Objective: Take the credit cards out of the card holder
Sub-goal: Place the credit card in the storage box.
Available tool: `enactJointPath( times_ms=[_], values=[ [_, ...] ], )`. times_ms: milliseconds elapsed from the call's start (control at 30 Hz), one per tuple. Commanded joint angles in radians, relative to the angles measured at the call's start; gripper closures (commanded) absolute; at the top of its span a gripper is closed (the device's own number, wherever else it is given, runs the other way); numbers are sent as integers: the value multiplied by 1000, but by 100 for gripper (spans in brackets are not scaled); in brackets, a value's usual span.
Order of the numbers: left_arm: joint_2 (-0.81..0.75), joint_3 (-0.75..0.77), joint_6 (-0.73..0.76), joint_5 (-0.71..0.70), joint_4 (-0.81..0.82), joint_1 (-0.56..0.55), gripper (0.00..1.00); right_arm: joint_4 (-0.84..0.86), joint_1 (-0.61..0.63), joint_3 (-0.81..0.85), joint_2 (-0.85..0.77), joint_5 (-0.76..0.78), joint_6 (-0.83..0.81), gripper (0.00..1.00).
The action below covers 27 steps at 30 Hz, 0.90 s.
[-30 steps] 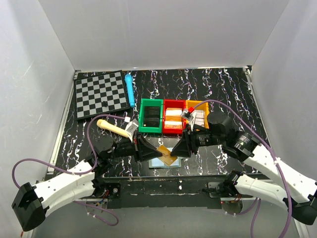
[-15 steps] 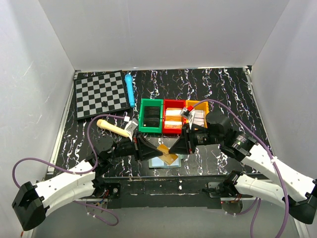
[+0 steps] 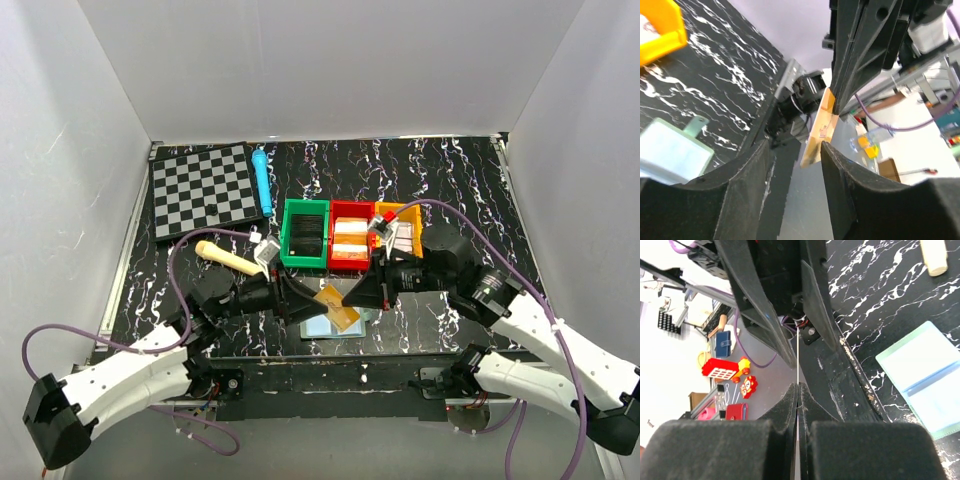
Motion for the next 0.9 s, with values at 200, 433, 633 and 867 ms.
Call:
enactJointPath(
  times_ms=[200,433,633,867],
  values=[
    [-320,133,68,-443,-508,59,46,-356,-107,288,83,394,-88,99],
    [-463,-6,-37,-587,-427,59,48,-296,-128,364,253,534,-571,99],
    [-450,-57,-28,-576,-350,59,50,-358,-166,412,376,335,-1031,99],
    [-427,-92,-29,-503,-265,59,52,-453,-395,484,557,-109,-1168,99]
  ],
)
